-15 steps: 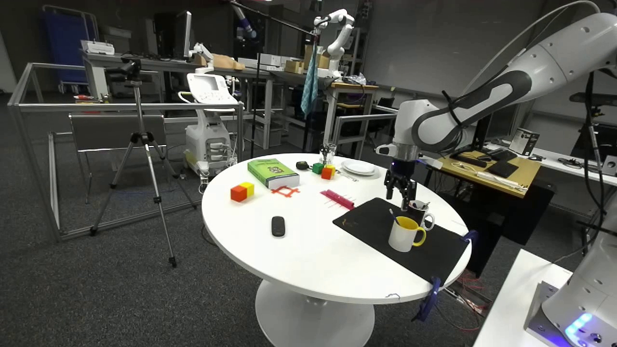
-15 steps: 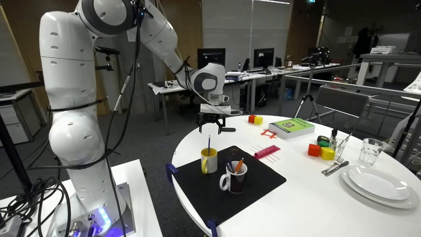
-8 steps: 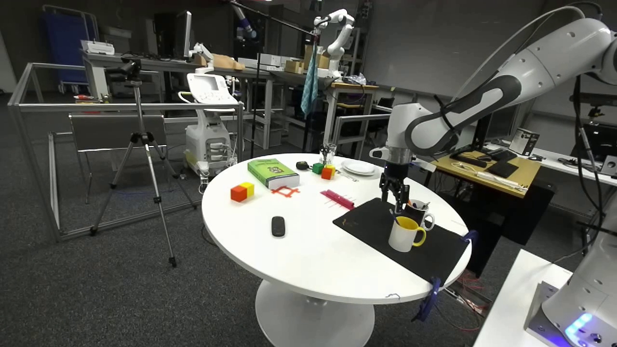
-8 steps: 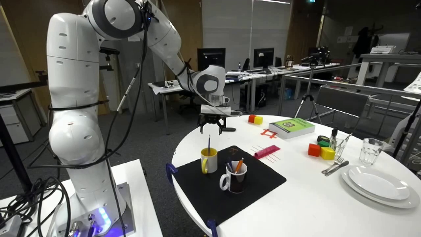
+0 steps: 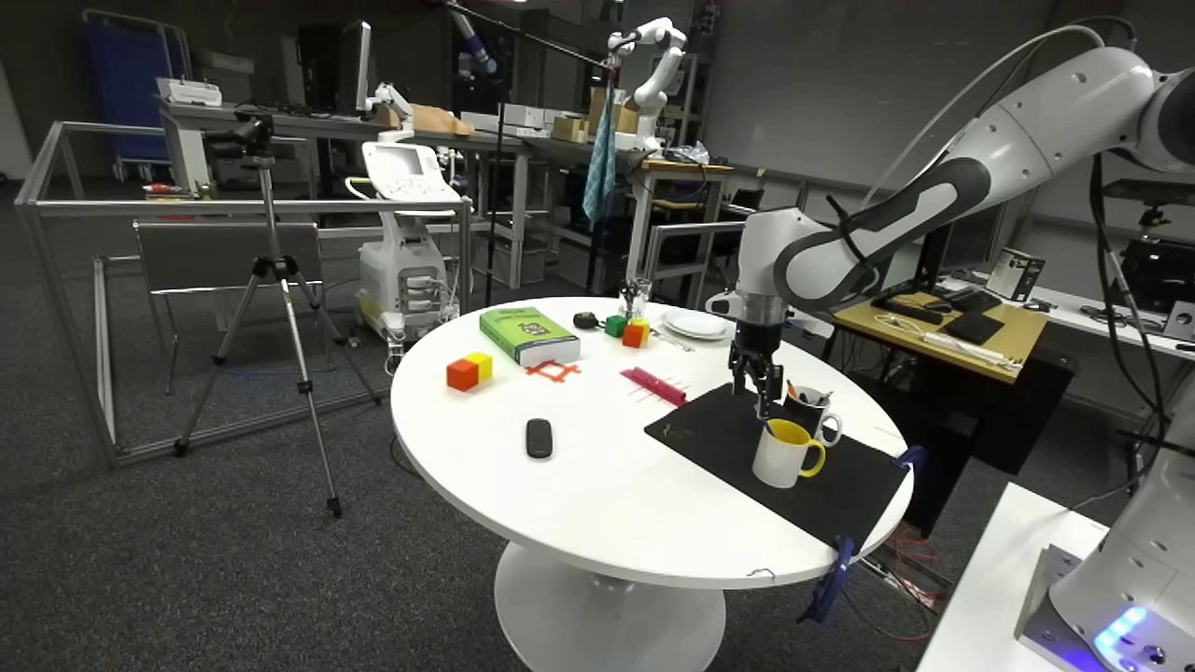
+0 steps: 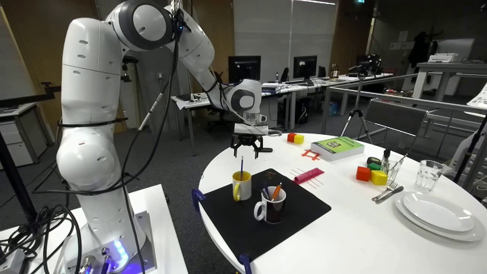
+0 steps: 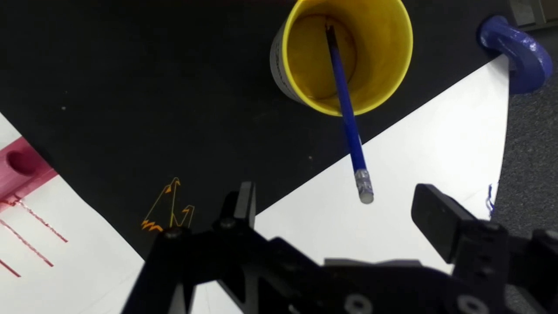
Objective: Move the pencil from the left cup to the right cup
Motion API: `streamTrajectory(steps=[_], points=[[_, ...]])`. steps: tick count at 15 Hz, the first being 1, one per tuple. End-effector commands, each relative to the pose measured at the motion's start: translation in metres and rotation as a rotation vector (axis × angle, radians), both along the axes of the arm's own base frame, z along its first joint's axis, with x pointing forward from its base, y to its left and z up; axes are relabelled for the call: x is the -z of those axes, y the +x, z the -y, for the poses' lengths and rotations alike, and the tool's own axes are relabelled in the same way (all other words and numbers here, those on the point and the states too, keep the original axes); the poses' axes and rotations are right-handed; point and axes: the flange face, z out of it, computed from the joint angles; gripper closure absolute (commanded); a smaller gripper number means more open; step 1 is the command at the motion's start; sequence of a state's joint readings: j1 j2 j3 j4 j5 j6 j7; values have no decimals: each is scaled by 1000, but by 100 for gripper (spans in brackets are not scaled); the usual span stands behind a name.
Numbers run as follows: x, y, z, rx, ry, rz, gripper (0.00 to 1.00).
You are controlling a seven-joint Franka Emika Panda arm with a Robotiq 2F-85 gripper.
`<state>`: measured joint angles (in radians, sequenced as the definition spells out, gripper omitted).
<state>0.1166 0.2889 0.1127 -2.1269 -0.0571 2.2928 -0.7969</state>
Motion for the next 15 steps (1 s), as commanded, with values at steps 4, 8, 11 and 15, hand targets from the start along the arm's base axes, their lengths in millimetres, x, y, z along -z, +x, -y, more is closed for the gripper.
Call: streamTrajectory(steps=[4, 8, 11, 15], points=[[0, 6, -5, 0, -31, -36, 27], [0, 4, -6, -2, -41, -69, 56], [-3, 1, -6, 1, -55, -101, 79], [-16, -1, -9, 0, -70, -111, 100]])
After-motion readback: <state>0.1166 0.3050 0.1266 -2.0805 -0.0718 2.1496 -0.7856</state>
